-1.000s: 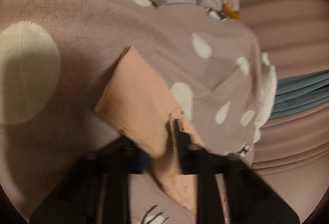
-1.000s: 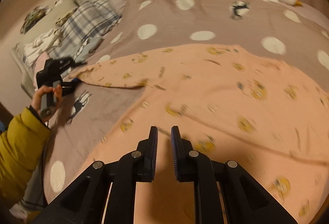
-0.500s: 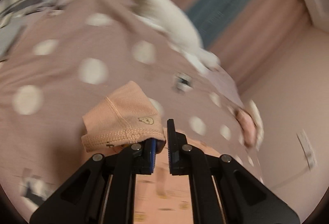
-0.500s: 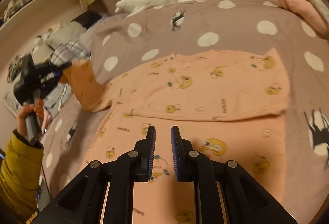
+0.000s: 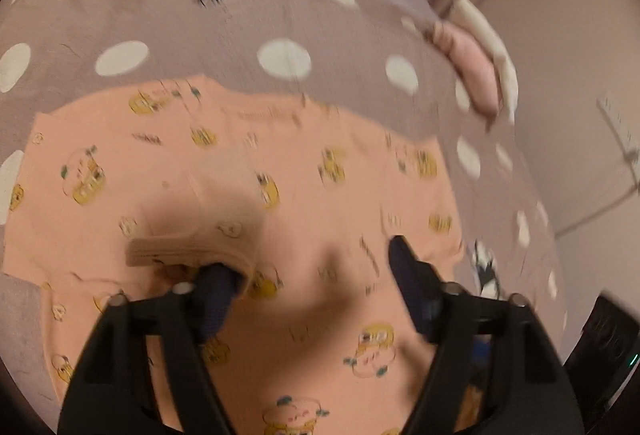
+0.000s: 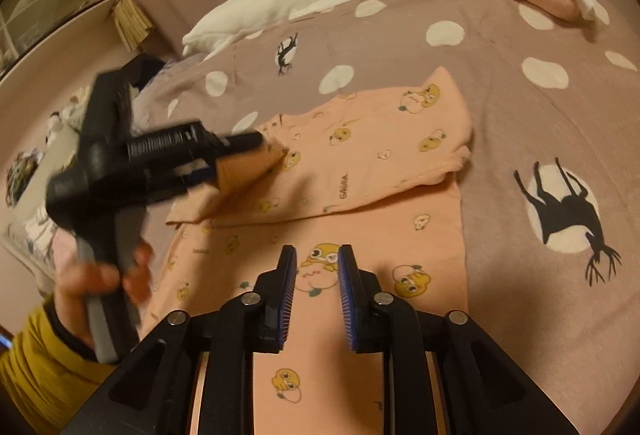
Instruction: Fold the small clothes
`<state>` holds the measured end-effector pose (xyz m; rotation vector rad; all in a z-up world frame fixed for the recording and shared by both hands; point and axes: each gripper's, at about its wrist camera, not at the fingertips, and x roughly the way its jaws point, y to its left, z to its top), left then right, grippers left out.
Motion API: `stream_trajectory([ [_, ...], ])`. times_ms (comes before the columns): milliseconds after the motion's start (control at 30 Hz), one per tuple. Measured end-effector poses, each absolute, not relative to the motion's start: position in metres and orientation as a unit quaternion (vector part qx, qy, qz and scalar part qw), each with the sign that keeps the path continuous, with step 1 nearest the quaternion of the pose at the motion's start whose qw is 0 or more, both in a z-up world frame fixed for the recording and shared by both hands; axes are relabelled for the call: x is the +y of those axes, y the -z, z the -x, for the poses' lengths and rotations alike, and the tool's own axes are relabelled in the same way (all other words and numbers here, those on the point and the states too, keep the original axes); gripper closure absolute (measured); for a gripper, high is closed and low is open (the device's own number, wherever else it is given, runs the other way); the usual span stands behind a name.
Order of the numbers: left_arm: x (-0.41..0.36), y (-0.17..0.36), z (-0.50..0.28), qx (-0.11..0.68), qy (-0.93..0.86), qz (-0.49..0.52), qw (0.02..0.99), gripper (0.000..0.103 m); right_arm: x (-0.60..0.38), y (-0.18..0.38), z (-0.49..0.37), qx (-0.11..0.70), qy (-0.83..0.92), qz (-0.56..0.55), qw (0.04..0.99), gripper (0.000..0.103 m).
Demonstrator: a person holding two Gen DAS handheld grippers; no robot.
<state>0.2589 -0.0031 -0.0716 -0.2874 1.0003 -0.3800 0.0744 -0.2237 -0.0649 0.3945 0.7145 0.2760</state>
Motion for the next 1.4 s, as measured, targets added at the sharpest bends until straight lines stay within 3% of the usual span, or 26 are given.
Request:
stream_trajectory([
  [367, 0.111, 0.063, -0.167, 0.407, 0.119, 0.157, 0.892, 0.021, -0.189, 0.066, -0.114, 0.367, -0.173, -0.188, 0.895, 0.077],
  [467, 0.147, 0.075, -0.145, 0.414, 0.086, 0.189, 0.886, 0.020, -0.162, 0.063, -0.135, 0.379, -0.174, -0.160, 0.895, 0.067],
  [667, 0.189, 0.094, -0.118, 0.421, 0.053, 0.255, 0.869, 0.021, -0.090, 0.055, -0.163, 0.376, -0.215, -0.050, 0.900, 0.067],
  [867, 0.192, 0.088, -0.113, 0.413, 0.059, 0.264, 0.869, 0.020, -0.051, 0.080, -0.190, 0.419, -0.188, 0.047, 0.887, 0.067],
  [933, 0.194, 0.087, -0.111, 0.412, 0.064, 0.264, 0.870, 0.020, -0.050, 0.084, -0.192, 0.418, -0.179, 0.058, 0.889, 0.075],
  [967, 0.193, 0.088, -0.112, 0.412, 0.066, 0.264, 0.870, 0.020, -0.051, 0.083, -0.191, 0.414, -0.178, 0.058, 0.891, 0.084],
  [1000, 0.191, 0.088, -0.113, 0.413, 0.070, 0.264, 0.869, 0.020, -0.055, 0.082, -0.189, 0.409, -0.178, 0.051, 0.893, 0.095],
  [1200, 0.190, 0.094, -0.116, 0.419, 0.076, 0.264, 0.865, 0.020, -0.135, 0.063, -0.171, 0.367, -0.192, -0.178, 0.893, 0.095],
  [1400, 0.190, 0.100, -0.118, 0.426, 0.072, 0.270, 0.860, 0.020, -0.195, 0.076, -0.163, 0.364, -0.165, -0.287, 0.870, 0.094],
])
